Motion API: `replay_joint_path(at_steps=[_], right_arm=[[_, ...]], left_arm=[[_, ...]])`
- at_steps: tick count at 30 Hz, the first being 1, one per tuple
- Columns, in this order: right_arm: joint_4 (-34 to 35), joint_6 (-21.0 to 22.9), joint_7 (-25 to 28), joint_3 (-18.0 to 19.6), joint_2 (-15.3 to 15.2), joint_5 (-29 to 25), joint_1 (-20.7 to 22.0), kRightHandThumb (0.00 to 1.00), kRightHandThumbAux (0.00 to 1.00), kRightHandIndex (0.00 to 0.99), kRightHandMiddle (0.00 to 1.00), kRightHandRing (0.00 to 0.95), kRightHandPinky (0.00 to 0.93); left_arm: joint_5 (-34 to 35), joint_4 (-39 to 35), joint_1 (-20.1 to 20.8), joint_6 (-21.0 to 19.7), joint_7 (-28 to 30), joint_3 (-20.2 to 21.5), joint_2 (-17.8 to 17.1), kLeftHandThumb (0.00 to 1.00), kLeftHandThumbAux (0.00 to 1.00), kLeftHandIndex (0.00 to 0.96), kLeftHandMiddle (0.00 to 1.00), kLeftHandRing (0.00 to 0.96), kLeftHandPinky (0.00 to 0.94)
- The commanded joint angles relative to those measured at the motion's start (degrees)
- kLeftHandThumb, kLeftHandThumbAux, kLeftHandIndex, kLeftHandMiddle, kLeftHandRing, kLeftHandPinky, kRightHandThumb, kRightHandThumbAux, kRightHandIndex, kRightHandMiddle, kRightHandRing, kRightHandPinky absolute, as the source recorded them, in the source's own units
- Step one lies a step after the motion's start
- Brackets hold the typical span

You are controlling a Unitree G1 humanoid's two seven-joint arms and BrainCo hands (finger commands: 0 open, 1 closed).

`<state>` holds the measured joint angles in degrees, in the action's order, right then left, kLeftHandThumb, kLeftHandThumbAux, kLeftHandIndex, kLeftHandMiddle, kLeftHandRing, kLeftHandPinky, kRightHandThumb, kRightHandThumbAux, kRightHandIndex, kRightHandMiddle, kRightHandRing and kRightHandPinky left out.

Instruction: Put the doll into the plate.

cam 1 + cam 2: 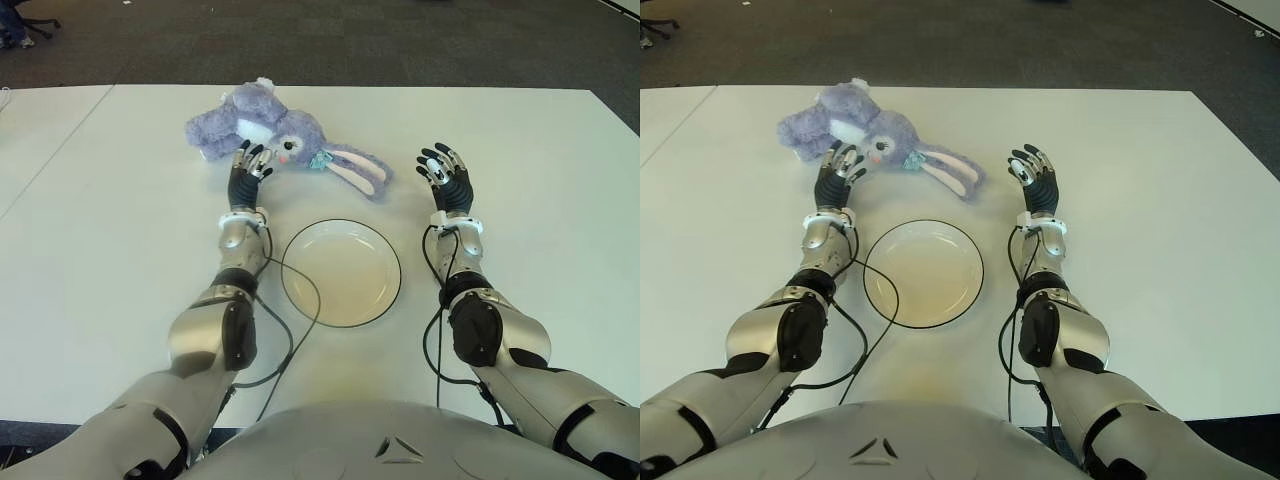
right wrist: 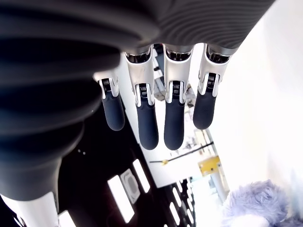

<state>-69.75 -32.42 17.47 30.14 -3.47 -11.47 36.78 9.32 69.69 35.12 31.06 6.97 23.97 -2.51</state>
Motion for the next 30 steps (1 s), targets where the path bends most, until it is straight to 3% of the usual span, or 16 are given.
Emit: replay_joint_path(at_steps=[1,13,25,30], right_arm=[[-7.59,8.46,-1.73,1.29,3.41,-1.56,-12.73,0.035,0.75,0.23,0.317,0.311,0.279],[-7.55,7.92,-1.21,1.52,3.71,-1.81,-12.56,0.037,0.743,0.226,0.318,0.312,0.277],[-7.57,8.22,-1.89,1.49,3.91,-1.75,-12.31,0.033,0.751,0.23,0.327,0.319,0.274],[-7.57,8.12,-1.77,1.51,3.91,-1.76,-12.37,0.026,0.744,0.226,0.316,0.304,0.252]], left_arm=[[3.41,5.73,-8.87,-3.73,-3.47,4.43,-4.35,0.0,0.568,0.01,0.133,0.177,0.188],[2.94,5.92,-4.63,-1.09,-9.75,6.31,-7.77,0.001,0.575,0.023,0.143,0.187,0.214],[-1.6,5.65,-2.02,1.33,-15.26,2.01,-9.07,0.089,0.596,0.0,0.123,0.181,0.225],[-6.18,5.72,-1.14,0.54,-18.69,-1.81,-10.56,0.11,0.613,0.0,0.101,0.152,0.159]])
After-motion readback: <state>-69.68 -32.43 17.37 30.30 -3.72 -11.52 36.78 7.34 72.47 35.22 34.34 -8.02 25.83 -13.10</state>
